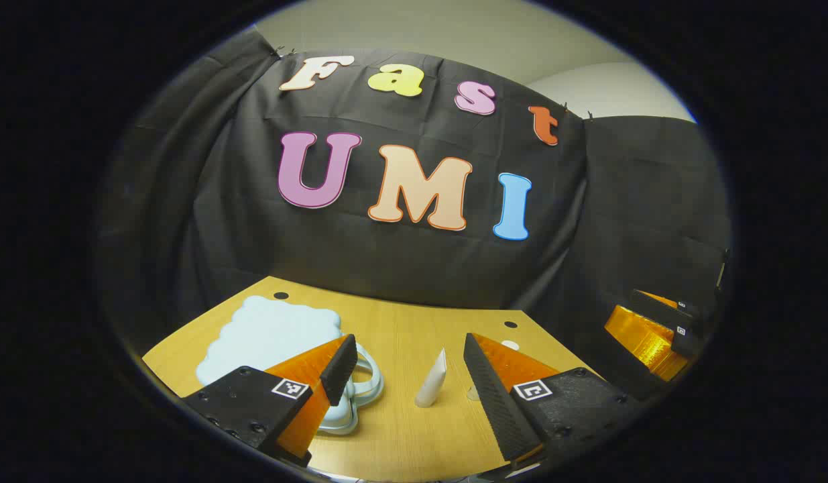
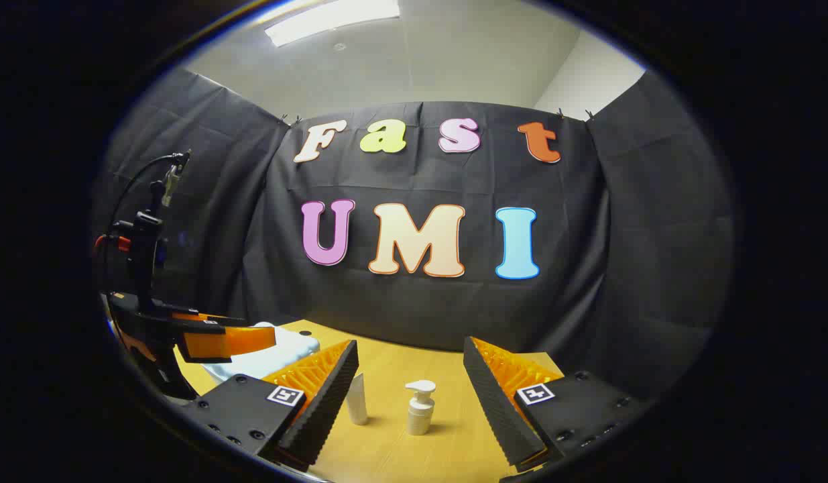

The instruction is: First open the suitcase, pack the skin care products into it, and then close the suitcase.

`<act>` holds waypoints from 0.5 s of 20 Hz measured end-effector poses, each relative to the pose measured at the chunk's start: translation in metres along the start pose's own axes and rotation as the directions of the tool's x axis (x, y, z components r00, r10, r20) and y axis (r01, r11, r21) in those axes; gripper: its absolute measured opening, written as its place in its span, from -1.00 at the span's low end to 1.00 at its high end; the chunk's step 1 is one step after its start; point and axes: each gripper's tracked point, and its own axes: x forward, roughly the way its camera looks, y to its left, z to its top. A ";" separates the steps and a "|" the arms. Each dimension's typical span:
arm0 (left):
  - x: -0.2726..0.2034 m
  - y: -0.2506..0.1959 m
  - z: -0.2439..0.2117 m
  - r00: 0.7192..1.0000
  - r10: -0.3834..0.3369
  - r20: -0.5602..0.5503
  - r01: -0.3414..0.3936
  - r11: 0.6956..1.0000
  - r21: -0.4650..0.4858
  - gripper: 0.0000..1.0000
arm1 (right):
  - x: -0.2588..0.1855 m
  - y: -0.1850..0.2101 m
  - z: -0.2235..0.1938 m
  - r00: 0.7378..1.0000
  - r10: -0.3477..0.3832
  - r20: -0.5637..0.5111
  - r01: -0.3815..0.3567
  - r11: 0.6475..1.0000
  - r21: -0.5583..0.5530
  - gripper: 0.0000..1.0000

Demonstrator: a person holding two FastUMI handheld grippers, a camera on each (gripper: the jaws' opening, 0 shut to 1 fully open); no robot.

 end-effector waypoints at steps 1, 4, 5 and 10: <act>-0.001 -0.001 0.000 1.000 -0.002 0.002 0.002 1.000 0.007 0.89 | 0.000 0.000 -0.001 1.000 -0.001 -0.002 0.001 1.000 0.010 0.98; -0.002 -0.003 0.000 1.000 -0.008 0.000 0.008 1.000 0.020 0.89 | -0.001 -0.002 -0.003 1.000 -0.008 -0.010 0.008 1.000 0.019 0.98; -0.002 -0.004 -0.001 1.000 -0.011 -0.001 0.011 1.000 0.023 0.89 | -0.002 -0.003 -0.003 1.000 -0.010 -0.012 0.010 1.000 0.018 0.98; 0.000 -0.008 -0.001 1.000 -0.026 -0.005 0.027 0.999 0.038 0.89 | -0.005 -0.003 -0.003 1.000 -0.014 -0.018 0.015 1.000 0.016 0.98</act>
